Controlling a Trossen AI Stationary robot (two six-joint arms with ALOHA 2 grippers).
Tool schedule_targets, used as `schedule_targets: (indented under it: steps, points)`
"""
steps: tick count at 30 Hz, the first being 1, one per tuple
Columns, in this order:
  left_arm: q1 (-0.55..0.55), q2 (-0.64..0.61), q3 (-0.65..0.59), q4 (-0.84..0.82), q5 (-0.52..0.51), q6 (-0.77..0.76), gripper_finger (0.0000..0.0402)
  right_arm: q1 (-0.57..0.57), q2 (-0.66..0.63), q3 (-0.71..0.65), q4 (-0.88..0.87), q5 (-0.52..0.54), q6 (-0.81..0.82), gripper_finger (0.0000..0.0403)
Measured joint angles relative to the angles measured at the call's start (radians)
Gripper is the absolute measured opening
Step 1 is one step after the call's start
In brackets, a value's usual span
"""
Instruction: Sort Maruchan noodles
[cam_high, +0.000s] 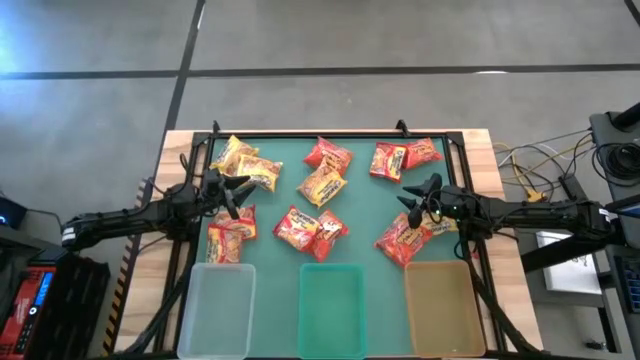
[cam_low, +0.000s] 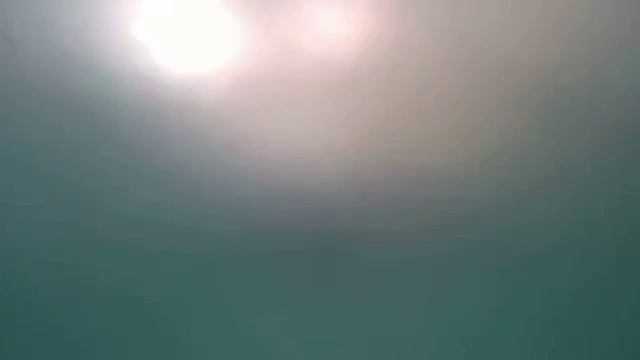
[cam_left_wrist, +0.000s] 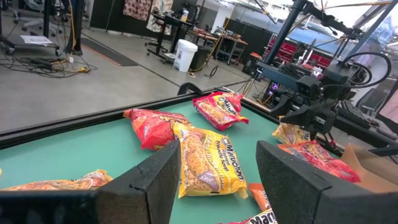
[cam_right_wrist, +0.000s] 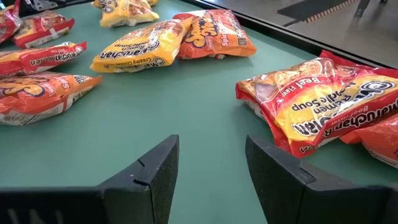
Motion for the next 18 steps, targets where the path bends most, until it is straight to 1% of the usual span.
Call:
schedule_targets:
  steps: [13, 18]
  points:
    - [0.000, 0.000, 0.000, 0.000, 0.000, 0.000, 0.0194, 0.000, 0.000, 0.000, 0.005, 0.001, 0.010, 0.0176]
    - [0.000, 0.000, 0.000, 0.000, 0.000, 0.000, 0.0194, 0.000, 0.000, 0.000, 0.103, 0.027, 0.048, 0.0176]
